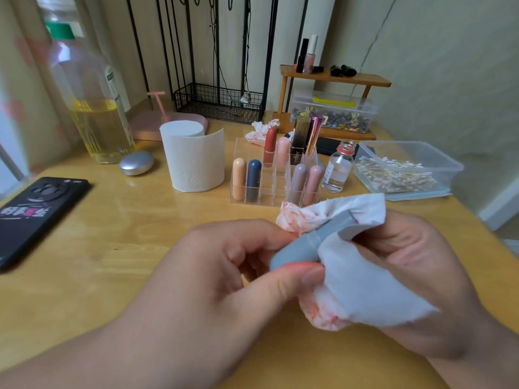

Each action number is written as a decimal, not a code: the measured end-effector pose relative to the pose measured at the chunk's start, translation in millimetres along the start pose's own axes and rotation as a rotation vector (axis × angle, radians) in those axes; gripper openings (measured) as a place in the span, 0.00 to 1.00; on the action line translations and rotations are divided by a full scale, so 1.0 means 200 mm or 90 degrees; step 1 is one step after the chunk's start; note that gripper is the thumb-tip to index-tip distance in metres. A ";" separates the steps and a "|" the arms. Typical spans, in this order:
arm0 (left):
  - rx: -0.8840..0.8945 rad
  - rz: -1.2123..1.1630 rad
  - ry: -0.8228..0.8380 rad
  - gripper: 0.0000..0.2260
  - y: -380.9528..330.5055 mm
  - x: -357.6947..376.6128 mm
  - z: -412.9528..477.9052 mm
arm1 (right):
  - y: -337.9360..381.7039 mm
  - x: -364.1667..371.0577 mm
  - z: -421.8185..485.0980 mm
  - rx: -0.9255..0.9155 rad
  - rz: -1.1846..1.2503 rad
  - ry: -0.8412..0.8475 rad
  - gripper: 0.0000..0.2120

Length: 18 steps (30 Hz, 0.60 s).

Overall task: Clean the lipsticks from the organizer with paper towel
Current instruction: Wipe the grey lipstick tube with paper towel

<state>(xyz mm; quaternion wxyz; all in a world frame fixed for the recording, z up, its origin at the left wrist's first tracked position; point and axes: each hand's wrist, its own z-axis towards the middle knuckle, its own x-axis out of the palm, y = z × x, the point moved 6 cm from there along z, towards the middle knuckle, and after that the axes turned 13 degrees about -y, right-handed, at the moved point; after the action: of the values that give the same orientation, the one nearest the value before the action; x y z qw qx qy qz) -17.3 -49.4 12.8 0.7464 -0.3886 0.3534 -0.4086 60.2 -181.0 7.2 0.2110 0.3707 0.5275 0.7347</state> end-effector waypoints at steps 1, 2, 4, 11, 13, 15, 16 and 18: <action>0.031 0.029 -0.040 0.10 -0.01 -0.01 -0.01 | 0.00 0.00 0.00 -0.012 -0.022 -0.022 0.08; 0.036 0.021 -0.059 0.12 -0.01 -0.02 -0.01 | 0.01 -0.01 0.00 -0.029 -0.058 -0.038 0.08; 0.006 -0.027 -0.037 0.13 0.02 -0.01 0.00 | 0.00 0.01 -0.01 -0.034 -0.059 -0.012 0.11; -0.187 -0.238 0.261 0.12 0.05 0.07 0.01 | 0.04 0.05 -0.02 -0.017 0.035 0.078 0.11; -0.150 -0.213 0.228 0.11 0.05 0.07 0.01 | 0.02 0.02 -0.02 0.001 0.027 0.059 0.11; -0.112 -0.180 0.126 0.08 0.03 0.06 0.00 | 0.00 0.00 -0.02 -0.009 -0.012 0.026 0.08; -0.105 -0.163 0.064 0.09 0.03 0.05 0.00 | 0.00 0.01 -0.02 -0.022 -0.031 0.010 0.08; -0.091 -0.120 -0.031 0.13 0.03 0.04 -0.02 | 0.01 0.04 -0.03 -0.049 -0.057 -0.016 0.10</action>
<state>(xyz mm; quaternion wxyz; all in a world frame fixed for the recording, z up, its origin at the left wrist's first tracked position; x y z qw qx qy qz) -15.5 -54.5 4.4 0.6837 -0.4820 0.3250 -0.4411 51.1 -180.3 11.0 0.2641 0.3478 0.5123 0.7395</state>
